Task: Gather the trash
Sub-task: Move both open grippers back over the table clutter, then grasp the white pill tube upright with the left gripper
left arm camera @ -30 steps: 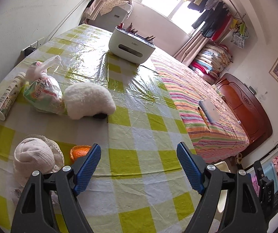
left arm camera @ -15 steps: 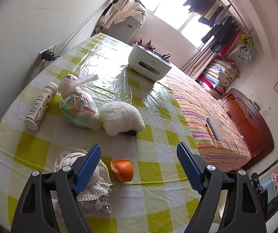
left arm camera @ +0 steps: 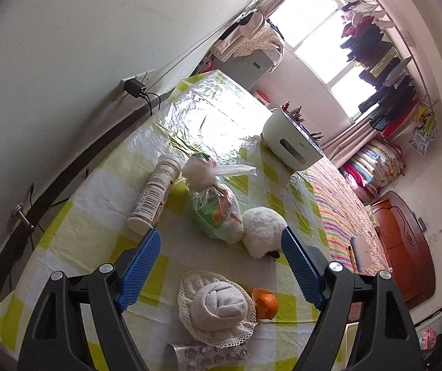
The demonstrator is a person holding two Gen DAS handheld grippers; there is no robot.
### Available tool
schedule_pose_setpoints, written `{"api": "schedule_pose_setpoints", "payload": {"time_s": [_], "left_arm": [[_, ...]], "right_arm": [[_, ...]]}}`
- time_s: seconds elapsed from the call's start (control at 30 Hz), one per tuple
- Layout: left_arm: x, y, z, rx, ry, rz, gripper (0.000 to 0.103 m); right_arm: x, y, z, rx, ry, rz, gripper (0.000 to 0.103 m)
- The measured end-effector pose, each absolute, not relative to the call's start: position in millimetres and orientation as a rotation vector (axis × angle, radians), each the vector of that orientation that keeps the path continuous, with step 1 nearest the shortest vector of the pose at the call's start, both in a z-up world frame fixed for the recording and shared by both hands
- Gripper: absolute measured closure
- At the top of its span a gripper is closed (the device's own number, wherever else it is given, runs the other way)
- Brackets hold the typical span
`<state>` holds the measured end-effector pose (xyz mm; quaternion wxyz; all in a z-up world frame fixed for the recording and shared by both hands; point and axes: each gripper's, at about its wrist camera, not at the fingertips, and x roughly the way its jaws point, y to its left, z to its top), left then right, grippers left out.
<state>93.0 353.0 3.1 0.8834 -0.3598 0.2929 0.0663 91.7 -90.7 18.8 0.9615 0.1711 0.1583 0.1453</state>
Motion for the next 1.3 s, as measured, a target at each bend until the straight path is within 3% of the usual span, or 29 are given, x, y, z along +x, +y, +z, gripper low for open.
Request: {"api": "schedule_pose_setpoints", "payload": {"time_s": [0.27,0.77,0.93,1.13,1.3], "left_arm": [[109.3,376.9,-1.3,-0.643,0.624,0.3,0.025],[178.9,379.9,-35.3,-0.384,0.878,0.341,0.026],[186.2,376.2,-42.8,-0.363,0.926,0.316,0.056],[187.7,366.8,-45.0,-0.32,0.943,0.298,0.074],[184.3,366.8,-45.1,-0.324,0.932,0.296,0.075]], "right_arm": [[93.5,-61.6,10.0,0.308,0.397,0.346,0.024],[88.7,-42.1,4.9,0.267,0.428,0.373,0.024],[88.6,-32.7,5.0,0.245,0.434,0.396,0.024],[104.6,-6.1,1.6,0.221,0.502,0.483,0.024],[120.5,32.1,-7.4,0.169,0.599,0.585,0.024]]}}
